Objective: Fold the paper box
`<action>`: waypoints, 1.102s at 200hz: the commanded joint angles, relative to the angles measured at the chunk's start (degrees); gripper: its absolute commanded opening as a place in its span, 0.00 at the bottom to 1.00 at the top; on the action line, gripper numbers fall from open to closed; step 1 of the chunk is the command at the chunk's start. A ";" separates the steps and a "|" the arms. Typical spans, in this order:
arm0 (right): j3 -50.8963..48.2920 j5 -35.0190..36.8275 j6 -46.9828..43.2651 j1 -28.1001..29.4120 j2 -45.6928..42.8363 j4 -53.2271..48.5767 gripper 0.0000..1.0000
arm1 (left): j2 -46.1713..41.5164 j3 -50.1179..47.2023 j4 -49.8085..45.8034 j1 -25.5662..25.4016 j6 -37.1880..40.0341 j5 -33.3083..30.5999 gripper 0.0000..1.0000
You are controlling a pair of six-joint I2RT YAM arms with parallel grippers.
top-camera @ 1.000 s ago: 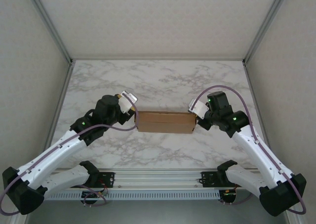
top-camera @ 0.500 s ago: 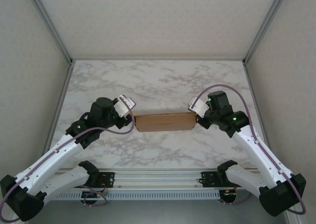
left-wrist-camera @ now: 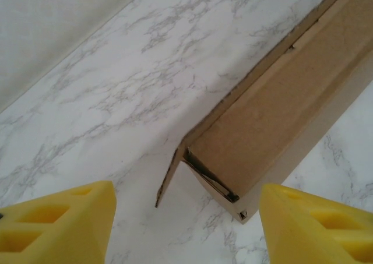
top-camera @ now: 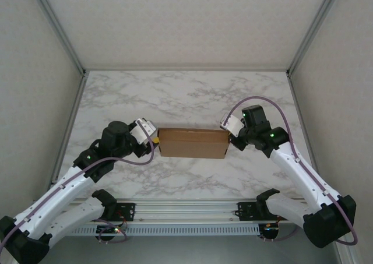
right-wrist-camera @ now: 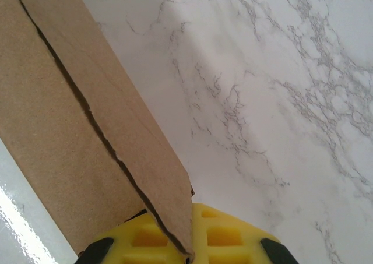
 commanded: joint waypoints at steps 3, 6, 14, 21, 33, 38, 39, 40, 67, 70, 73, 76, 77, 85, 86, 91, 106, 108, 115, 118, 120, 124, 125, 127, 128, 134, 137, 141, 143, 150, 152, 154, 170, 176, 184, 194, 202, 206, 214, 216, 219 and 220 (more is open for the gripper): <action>1.02 -1.26 0.63 -0.26 1.10 -1.04 0.00 | 1.65 -0.65 2.92 0.41 0.12 -2.31 0.66; 1.08 -1.32 0.63 -0.21 1.10 -1.05 0.00 | 2.22 -0.56 3.14 0.45 0.07 -2.75 0.66; 1.02 -1.49 0.70 -0.26 1.06 -1.05 0.00 | 3.93 -0.11 3.37 0.41 -0.12 -3.97 0.65; 1.02 -1.54 0.68 -0.27 0.97 -1.03 0.00 | 5.24 0.35 3.46 0.48 -0.30 -5.04 0.64; 1.02 -1.58 0.64 -0.27 0.84 -1.22 0.00 | 6.90 1.41 3.40 0.46 -0.48 -7.21 0.62; 1.02 -1.59 0.63 -0.27 0.87 -1.21 0.00 | 7.47 1.81 3.44 0.50 -0.52 -8.25 0.61; 1.06 -1.59 0.63 -0.23 0.85 -1.22 0.00 | 7.53 1.90 3.46 0.50 -0.55 -8.44 0.61; 1.08 -1.59 0.59 -0.25 0.84 -1.22 0.00 | 7.60 1.99 3.43 0.50 -0.57 -8.62 0.61; 1.67 -1.98 0.76 -0.27 1.32 -1.45 0.00 | 9.41 2.36 4.97 1.06 -0.91 -9.91 0.59; 1.72 -2.01 0.79 -0.26 1.43 -1.48 0.00 | 9.64 2.30 5.15 1.11 -0.99 -9.75 0.59; 1.79 -2.04 0.80 -0.22 1.52 -1.49 0.00 | 9.80 2.26 5.31 1.11 -1.00 -9.43 0.59; 1.79 -2.16 0.82 -0.24 1.61 -1.54 0.00 | 9.98 2.26 5.50 1.14 -1.08 -9.15 0.59; 1.80 -2.18 0.81 -0.26 1.62 -1.56 0.00 | 10.06 2.26 5.55 1.12 -1.09 -9.02 0.58; 1.90 -2.27 0.86 -0.22 1.85 -1.57 0.00 | 10.42 2.22 6.09 1.12 -1.19 -8.27 0.57; 1.90 -2.28 0.88 -0.25 1.87 -1.53 0.00 | 10.41 2.19 6.15 1.12 -1.20 -8.18 0.57; 1.97 -2.38 0.87 -0.26 1.98 -1.64 0.00 | 10.49 2.10 6.49 1.18 -1.09 -7.68 0.56; 2.22 -2.55 1.03 -0.18 2.32 -1.84 0.00 | 10.48 2.08 7.38 1.18 -1.02 -6.28 0.54; 2.29 -2.60 1.04 -0.20 2.35 -1.91 0.00 | 10.47 2.08 7.47 1.15 -1.02 -6.28 0.53; 2.46 -2.72 1.00 -0.24 2.49 -1.99 0.00 | 10.64 2.25 7.60 1.20 -0.81 -6.10 0.52; 2.57 -2.66 1.06 -0.27 2.57 -2.09 0.00 | 10.78 2.37 7.61 1.20 -0.68 -5.97 0.50; 2.64 -2.65 1.13 -0.27 2.52 -2.10 0.00 | 10.94 2.48 7.52 1.20 -0.65 -5.91 0.50; 2.75 -2.72 1.16 -0.24 2.70 -2.12 0.00 | 11.20 2.72 7.49 1.20 -0.63 -5.83 0.48; 2.76 -2.77 1.16 -0.25 2.74 -2.11 0.00 | 11.28 2.79 7.42 1.25 -0.61 -5.82 0.48; 2.84 -2.81 1.16 -0.27 2.83 -2.24 0.00 | 11.39 2.89 7.43 1.21 -0.59 -5.75 0.47; 2.85 -2.81 1.16 -0.27 2.84 -2.31 0.00 | 11.47 2.97 7.43 1.21 -0.59 -5.73 0.46; 3.10 -2.88 1.27 -0.27 3.05 -2.36 0.00 | 12.00 3.36 7.22 1.20 -0.63 -5.57 0.43; 3.19 -2.94 1.35 -0.27 3.11 -2.45 0.00 | 12.21 3.53 7.08 1.20 -0.67 -5.51 0.42; 3.36 -2.97 1.41 -0.23 3.27 -2.58 0.00 | 12.51 3.77 6.94 1.22 -0.66 -5.39 0.39; 3.45 -2.99 1.46 -0.19 3.38 -2.62 0.00 | 12.75 3.82 6.87 1.21 -0.63 -5.38 0.37; 3.69 -2.99 1.66 -0.25 3.63 -2.75 0.00 | 13.24 4.13 6.58 1.20 -0.67 -5.28 0.33; 3.73 -2.99 1.68 -0.26 3.73 -2.73 0.00 | 13.31 4.17 6.56 1.20 -0.67 -5.28 0.31; 3.81 -3.04 1.73 -0.20 3.74 -2.79 0.00 | 13.48 4.27 6.45 1.20 -0.61 -5.28 0.30; 4.01 -3.01 1.85 -0.20 3.91 -2.90 0.00 | 13.74 4.41 6.14 1.20 -0.75 -5.29 0.19; 3.94 -2.85 1.83 -0.27 3.91 -2.90 0.00 | 13.66 4.26 6.16 1.22 -0.74 -5.43 0.17; 3.92 -2.68 1.77 -0.26 3.91 -2.90 0.00 | 13.46 3.89 6.35 1.20 -0.89 -5.77 0.14; 3.76 -2.46 1.69 -0.19 3.82 -2.77 0.00 | 13.14 3.32 6.66 1.27 -1.11 -6.07 0.12; 3.67 -2.29 1.74 -0.22 3.70 -2.73 0.00 | 12.89 2.94 6.85 1.29 -1.42 -6.07 0.11; 3.66 -2.29 1.69 -0.27 3.61 -2.72 0.00 | 12.74 2.83 6.91 1.30 -1.59 -6.15 0.12; 3.58 -2.18 1.62 -0.22 3.56 -2.66 0.00 | 12.46 2.51 7.25 1.38 -1.79 -6.83 0.16; 3.57 -2.11 1.56 -0.26 3.54 -2.65 0.00 | 12.39 2.34 7.39 1.49 -1.88 -7.14 0.17; 3.57 -2.04 1.51 -0.27 3.49 -2.64 0.00 | 12.28 2.15 7.63 1.51 -1.97 -7.61 0.19; 3.52 -2.03 1.56 -0.27 3.48 -2.64 0.00 | 12.22 2.07 7.66 1.53 -1.98 -7.81 0.20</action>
